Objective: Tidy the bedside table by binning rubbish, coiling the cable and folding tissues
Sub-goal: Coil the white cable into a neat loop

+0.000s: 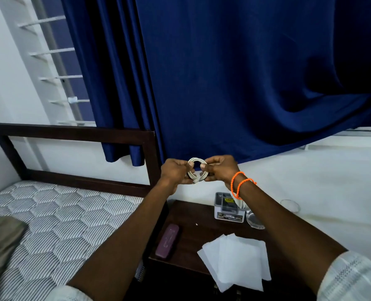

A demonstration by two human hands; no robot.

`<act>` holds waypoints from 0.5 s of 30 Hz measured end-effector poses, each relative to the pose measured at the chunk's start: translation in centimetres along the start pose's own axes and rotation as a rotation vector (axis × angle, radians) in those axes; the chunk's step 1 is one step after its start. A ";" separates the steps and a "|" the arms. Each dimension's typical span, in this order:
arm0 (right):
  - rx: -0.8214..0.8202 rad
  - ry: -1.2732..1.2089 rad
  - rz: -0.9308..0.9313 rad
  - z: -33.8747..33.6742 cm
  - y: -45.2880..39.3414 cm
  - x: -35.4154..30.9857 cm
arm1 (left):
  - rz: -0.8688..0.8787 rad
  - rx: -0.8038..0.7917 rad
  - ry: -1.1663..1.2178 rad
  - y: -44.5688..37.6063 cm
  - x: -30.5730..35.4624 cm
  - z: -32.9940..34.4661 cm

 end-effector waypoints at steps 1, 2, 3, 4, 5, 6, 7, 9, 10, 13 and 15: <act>-0.019 -0.043 0.018 0.2 -0.1 0.5 | 0.001 0.009 -0.007 -0.1 -0.3 -0.1; -0.039 -0.073 0.031 0.6 -0.2 1.0 | -0.002 0.015 -0.005 -0.2 -0.8 -0.3; -0.056 -0.091 0.039 0.8 -0.3 1.4 | -0.009 0.022 0.004 -0.3 -1.3 -0.6; -0.068 -0.109 0.042 1.1 -0.4 2.0 | -0.022 0.030 0.017 -0.5 -1.9 -0.8; -0.070 -0.128 0.045 1.3 -0.5 2.6 | -0.043 0.041 0.034 -0.6 -2.7 -1.0; -0.062 -0.144 0.050 1.5 -0.5 3.4 | -0.067 0.049 0.054 -0.8 -3.6 -1.1; -0.048 -0.158 0.062 1.6 -0.6 4.3 | -0.094 0.054 0.074 -1.0 -4.7 -1.1; -0.006 -0.184 0.096 2.0 -0.6 6.3 | -0.149 0.048 0.105 -1.2 -6.8 -1.0; 0.013 -0.195 0.113 2.1 -0.6 7.4 | -0.178 0.041 0.111 -1.4 -7.9 -0.9; 0.073 -0.178 0.171 2.2 -0.9 10.9 | -0.266 0.031 0.114 -1.9 -11.1 -0.6; 0.135 -0.155 0.210 2.2 -1.3 13.4 | -0.317 0.034 0.104 -2.5 -13.2 -0.3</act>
Point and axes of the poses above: each hand's wrist, its own y-axis away from the middle knuckle, its own z-axis out of the palm, x = y × z, the point moved 7 cm from there along -y, towards the middle knuckle, and after that the axes turned 6 degrees about -x, right-handed, at the moved point
